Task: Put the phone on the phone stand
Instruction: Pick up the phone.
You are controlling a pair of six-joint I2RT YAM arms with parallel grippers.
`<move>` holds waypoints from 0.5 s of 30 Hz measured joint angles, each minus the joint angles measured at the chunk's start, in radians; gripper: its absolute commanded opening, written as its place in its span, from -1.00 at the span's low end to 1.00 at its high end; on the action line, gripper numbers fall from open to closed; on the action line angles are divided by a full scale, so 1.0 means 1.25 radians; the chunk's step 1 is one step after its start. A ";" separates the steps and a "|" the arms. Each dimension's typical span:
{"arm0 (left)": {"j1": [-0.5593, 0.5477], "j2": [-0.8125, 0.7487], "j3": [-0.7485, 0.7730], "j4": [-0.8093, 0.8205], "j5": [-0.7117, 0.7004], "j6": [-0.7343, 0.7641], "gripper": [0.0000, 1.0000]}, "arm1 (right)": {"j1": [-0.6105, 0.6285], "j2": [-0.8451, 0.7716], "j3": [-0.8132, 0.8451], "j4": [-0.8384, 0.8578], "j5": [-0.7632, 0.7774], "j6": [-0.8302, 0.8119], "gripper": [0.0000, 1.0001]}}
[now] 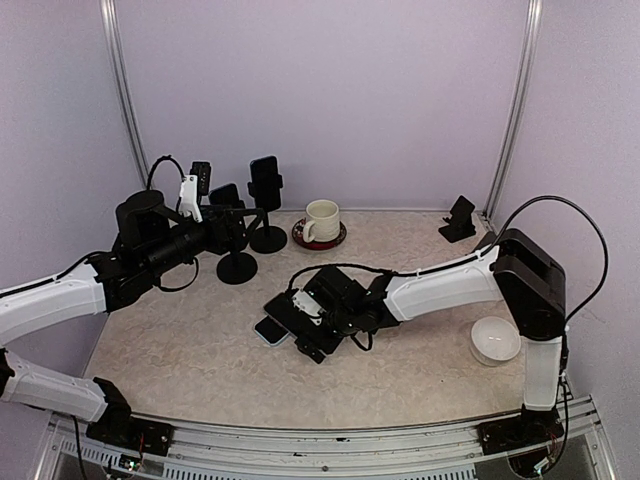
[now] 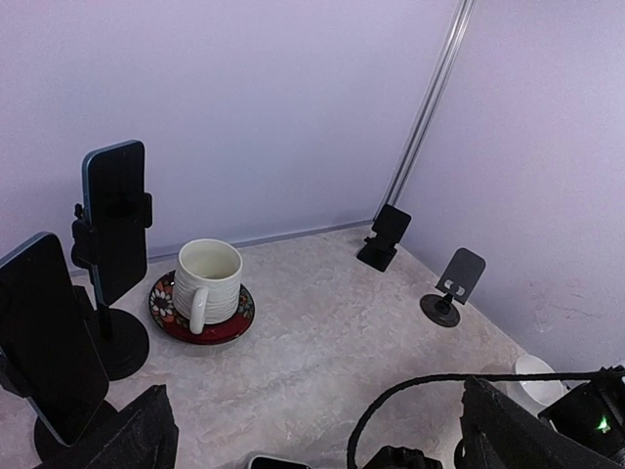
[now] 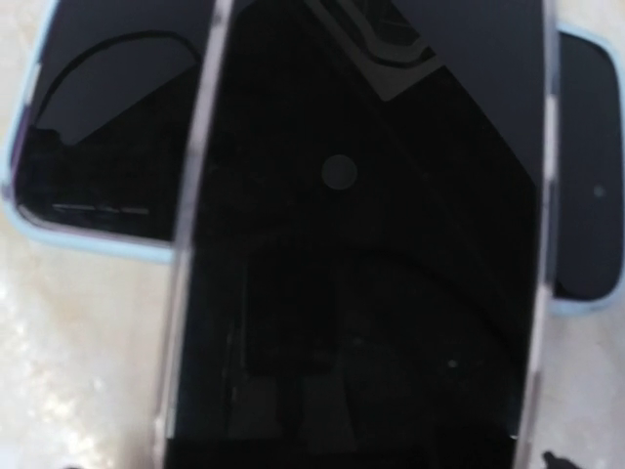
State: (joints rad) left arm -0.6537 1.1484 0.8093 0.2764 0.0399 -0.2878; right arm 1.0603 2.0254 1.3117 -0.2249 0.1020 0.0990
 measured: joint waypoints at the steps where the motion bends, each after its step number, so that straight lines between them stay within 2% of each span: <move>1: 0.000 -0.001 0.000 0.000 0.000 0.000 0.97 | 0.000 0.001 0.000 0.001 -0.004 0.000 0.98; 6: 0.000 -0.009 -0.001 0.000 0.000 0.000 0.97 | -0.002 0.010 0.003 0.004 -0.023 0.000 0.93; 14: 0.000 -0.010 -0.001 0.000 0.000 0.000 0.97 | -0.023 0.018 0.004 0.011 -0.059 0.001 0.73; 15: 0.000 -0.010 -0.001 0.000 0.000 0.000 0.97 | -0.025 0.018 0.004 0.012 -0.063 0.001 0.66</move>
State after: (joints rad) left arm -0.6537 1.1362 0.8082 0.2764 0.0402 -0.2882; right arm 1.0290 2.0480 1.3163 -0.2096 0.0238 0.0998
